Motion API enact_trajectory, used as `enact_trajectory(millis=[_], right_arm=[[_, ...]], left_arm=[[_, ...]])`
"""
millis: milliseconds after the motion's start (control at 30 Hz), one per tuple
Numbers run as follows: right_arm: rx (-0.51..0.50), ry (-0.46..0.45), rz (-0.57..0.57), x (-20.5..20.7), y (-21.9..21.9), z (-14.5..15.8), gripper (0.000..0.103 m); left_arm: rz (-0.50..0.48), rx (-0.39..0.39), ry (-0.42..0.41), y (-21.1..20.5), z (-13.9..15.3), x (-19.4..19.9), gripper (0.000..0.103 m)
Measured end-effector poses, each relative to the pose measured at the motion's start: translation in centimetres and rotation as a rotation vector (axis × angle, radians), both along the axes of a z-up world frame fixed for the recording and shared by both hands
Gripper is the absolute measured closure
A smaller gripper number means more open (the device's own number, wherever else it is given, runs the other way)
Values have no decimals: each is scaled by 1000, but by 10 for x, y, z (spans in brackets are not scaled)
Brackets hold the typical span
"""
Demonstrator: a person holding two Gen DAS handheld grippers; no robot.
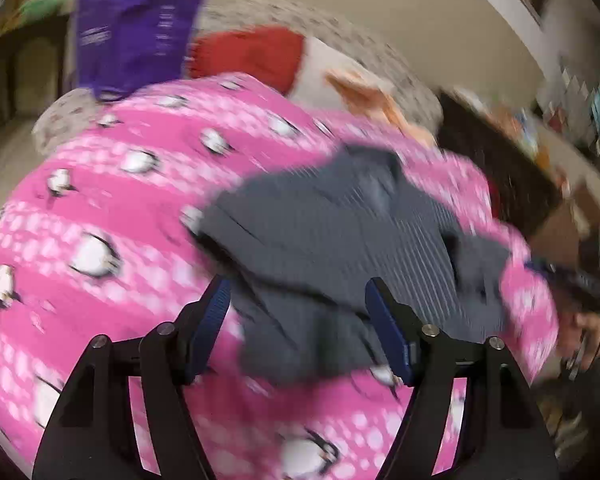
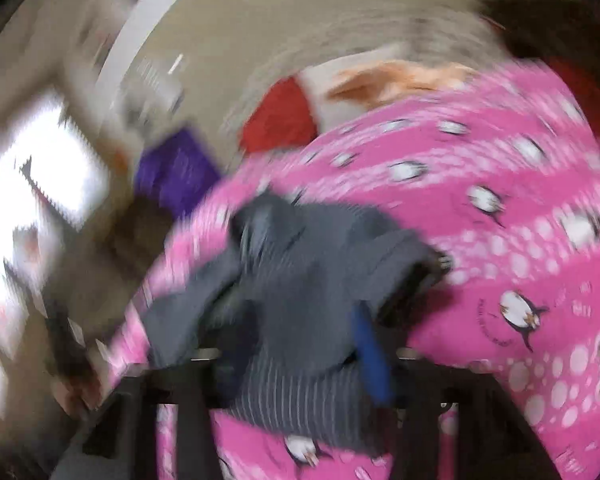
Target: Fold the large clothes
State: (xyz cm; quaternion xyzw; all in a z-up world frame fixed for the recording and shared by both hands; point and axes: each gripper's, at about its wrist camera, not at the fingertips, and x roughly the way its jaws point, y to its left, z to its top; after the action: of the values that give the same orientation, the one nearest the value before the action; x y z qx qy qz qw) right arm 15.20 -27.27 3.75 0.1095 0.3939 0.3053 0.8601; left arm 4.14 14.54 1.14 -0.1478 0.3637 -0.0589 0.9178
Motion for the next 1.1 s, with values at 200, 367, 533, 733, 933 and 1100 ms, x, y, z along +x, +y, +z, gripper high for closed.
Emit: enact_trajectory(millis=[200, 367, 533, 733, 933, 1100], right_arm=[[-187, 21, 90, -21, 72, -50, 83], [-253, 20, 22, 5, 100, -79, 83], [-276, 32, -19, 52, 116, -76, 83], [-229, -18, -70, 120, 117, -48, 83], [-171, -8, -163, 144, 93, -24, 83], [-140, -87, -108, 117, 97, -9, 83]], left_arm=[[8, 106, 79, -51, -36, 26, 56], [30, 130, 137, -56, -41, 58, 56], [46, 139, 169, -45, -40, 102, 56], [193, -10, 165, 5, -20, 167, 56], [299, -26, 130, 25, -7, 179, 56], [253, 1, 107, 3, -15, 163, 56]])
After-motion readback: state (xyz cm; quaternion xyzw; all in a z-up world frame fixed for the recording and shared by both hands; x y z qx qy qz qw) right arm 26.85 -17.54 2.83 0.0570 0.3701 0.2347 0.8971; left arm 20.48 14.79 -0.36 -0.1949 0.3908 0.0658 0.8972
